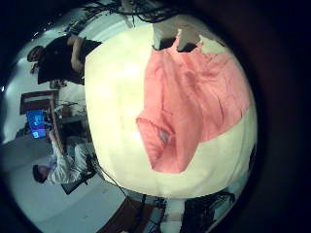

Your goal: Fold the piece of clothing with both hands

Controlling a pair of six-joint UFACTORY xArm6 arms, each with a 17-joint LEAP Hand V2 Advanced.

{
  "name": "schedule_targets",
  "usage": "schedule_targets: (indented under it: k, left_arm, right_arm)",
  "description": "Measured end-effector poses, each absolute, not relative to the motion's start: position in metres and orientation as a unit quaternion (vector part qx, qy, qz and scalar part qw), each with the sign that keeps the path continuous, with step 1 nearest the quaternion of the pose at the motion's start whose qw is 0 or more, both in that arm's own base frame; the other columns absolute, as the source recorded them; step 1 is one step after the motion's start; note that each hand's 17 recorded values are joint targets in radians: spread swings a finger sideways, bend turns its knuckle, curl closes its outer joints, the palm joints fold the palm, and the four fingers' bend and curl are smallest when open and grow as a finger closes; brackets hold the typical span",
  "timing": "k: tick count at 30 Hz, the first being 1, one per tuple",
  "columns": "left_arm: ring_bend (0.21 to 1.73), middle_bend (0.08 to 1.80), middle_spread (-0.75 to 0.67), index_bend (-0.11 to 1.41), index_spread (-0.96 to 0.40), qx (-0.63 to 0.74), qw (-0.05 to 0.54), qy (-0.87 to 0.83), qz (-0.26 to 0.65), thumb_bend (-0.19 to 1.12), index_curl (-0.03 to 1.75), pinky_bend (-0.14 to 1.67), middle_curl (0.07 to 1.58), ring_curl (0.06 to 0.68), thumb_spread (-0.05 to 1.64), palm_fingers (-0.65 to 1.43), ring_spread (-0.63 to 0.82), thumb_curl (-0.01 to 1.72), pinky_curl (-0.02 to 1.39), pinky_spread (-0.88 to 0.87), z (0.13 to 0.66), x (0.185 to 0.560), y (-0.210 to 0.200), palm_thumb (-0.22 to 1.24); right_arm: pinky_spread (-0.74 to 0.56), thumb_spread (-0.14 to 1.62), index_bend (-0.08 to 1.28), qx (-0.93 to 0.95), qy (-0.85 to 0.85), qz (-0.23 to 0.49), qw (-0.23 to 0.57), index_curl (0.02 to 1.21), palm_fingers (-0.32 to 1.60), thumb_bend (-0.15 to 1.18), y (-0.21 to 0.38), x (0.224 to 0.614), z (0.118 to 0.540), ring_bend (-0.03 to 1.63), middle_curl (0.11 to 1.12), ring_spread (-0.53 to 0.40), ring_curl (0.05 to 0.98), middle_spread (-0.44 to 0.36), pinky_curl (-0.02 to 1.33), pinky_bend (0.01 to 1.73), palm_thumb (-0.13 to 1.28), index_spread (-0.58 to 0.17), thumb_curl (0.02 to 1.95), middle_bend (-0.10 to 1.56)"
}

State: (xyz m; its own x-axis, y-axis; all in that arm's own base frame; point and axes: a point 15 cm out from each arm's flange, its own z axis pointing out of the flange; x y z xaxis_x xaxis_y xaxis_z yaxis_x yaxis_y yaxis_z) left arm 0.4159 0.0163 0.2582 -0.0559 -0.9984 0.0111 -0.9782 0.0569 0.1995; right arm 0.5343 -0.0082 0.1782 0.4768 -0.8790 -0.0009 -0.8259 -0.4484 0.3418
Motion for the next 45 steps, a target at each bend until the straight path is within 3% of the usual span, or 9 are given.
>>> schedule_targets:
  k: [11,20,25,28,29,30,33,37,45]
  left_arm:
    - [0.49,0.19,0.39,0.16,0.17,0.673,0.077,-0.732,-0.074,-0.02,0.29,0.33,0.31,0.21,1.08,-0.02,0.54,0.32,0.33,0.53,0.253,0.415,0.005,0.45]
    - [0.48,0.19,0.39,0.16,0.17,0.671,0.077,-0.734,-0.074,-0.02,0.28,0.32,0.3,0.211,1.09,-0.02,0.54,0.32,0.32,0.53,0.252,0.415,0.003,0.47]
    - [0.48,0.19,0.4,0.16,0.18,0.67,0.077,-0.735,-0.072,-0.02,0.28,0.32,0.3,0.209,1.09,-0.01,0.55,0.32,0.32,0.53,0.254,0.415,0.005,0.49]
    - [0.47,0.19,0.4,0.16,0.18,0.671,0.078,-0.733,-0.072,-0.02,0.28,0.32,0.3,0.209,1.08,-0.01,0.55,0.32,0.32,0.53,0.254,0.412,0.009,0.51]
    - [0.47,0.19,0.4,0.16,0.18,0.671,0.079,-0.733,-0.073,-0.02,0.28,0.32,0.3,0.209,1.08,-0.01,0.55,0.32,0.32,0.53,0.253,0.41,0.01,0.51]
    - [0.47,0.19,0.4,0.16,0.18,0.671,0.08,-0.733,-0.074,-0.02,0.28,0.32,0.3,0.209,1.08,-0.01,0.55,0.32,0.32,0.53,0.252,0.408,0.011,0.52]
    - [0.47,0.19,0.4,0.16,0.18,0.672,0.08,-0.733,-0.073,-0.02,0.28,0.32,0.3,0.209,1.08,-0.01,0.55,0.32,0.32,0.53,0.253,0.405,0.015,0.52]
    - [0.47,0.19,0.39,0.16,0.18,0.675,0.075,-0.731,-0.067,-0.02,0.28,0.32,0.3,0.208,1.08,-0.01,0.56,0.32,0.32,0.53,0.261,0.403,0.022,0.54]
    - [0.46,0.19,0.39,0.16,0.18,0.686,0.078,-0.72,-0.067,-0.02,0.29,0.33,0.3,0.21,1.09,0.0,0.55,0.33,0.32,0.52,0.264,0.381,0.053,0.55]
  right_arm:
    - [0.27,0.99,0.17,0.849,-0.473,-0.084,0.22,0.32,0.05,-0.03,-0.004,0.53,0.135,0.27,0.32,0.154,0.25,-0.032,0.36,0.33,0.51,-0.351,0.28,0.19]
    - [0.19,0.98,0.17,0.851,-0.466,-0.081,0.229,0.31,0.2,-0.01,0.008,0.53,0.123,0.3,0.32,0.078,0.255,-0.005,0.33,0.28,0.59,-0.282,0.31,0.21]
    - [0.04,0.98,0.21,0.858,-0.455,-0.074,0.227,0.33,0.56,0.0,0.023,0.531,0.128,0.46,0.35,-0.086,0.28,-0.055,0.29,0.2,0.72,-0.285,0.34,0.29]
    - [-0.18,0.97,0.22,0.862,-0.451,-0.065,0.223,0.34,1.08,-0.01,0.031,0.533,0.137,0.63,0.39,-0.21,0.316,-0.096,0.28,0.3,0.78,-0.326,0.36,0.4]
    - [-0.21,0.97,0.22,0.863,-0.45,-0.061,0.22,0.34,1.11,0.0,0.033,0.534,0.143,0.63,0.39,-0.224,0.319,-0.101,0.28,0.32,0.79,-0.331,0.36,0.41]
    - [-0.37,0.96,0.29,0.864,-0.45,-0.058,0.217,0.4,1.29,-0.01,0.034,0.534,0.148,0.71,0.44,-0.265,0.376,-0.124,0.34,0.46,0.83,-0.347,0.37,0.49]
    - [-0.49,0.95,0.44,0.866,-0.446,-0.056,0.22,0.48,1.45,0.0,0.037,0.531,0.155,0.83,0.51,-0.278,0.434,-0.138,0.39,0.58,0.89,-0.35,0.39,0.67]
    - [-0.5,0.95,0.65,0.867,-0.441,-0.057,0.223,0.57,1.48,0.04,0.039,0.516,0.164,0.96,0.59,-0.249,0.492,-0.125,0.46,0.75,1.02,-0.327,0.44,0.89]
    - [-0.41,1.02,0.9,0.875,-0.434,-0.046,0.209,0.71,1.27,0.1,0.038,0.481,0.199,1.19,0.69,-0.221,0.599,-0.116,0.62,1.04,1.16,-0.299,0.56,1.15]
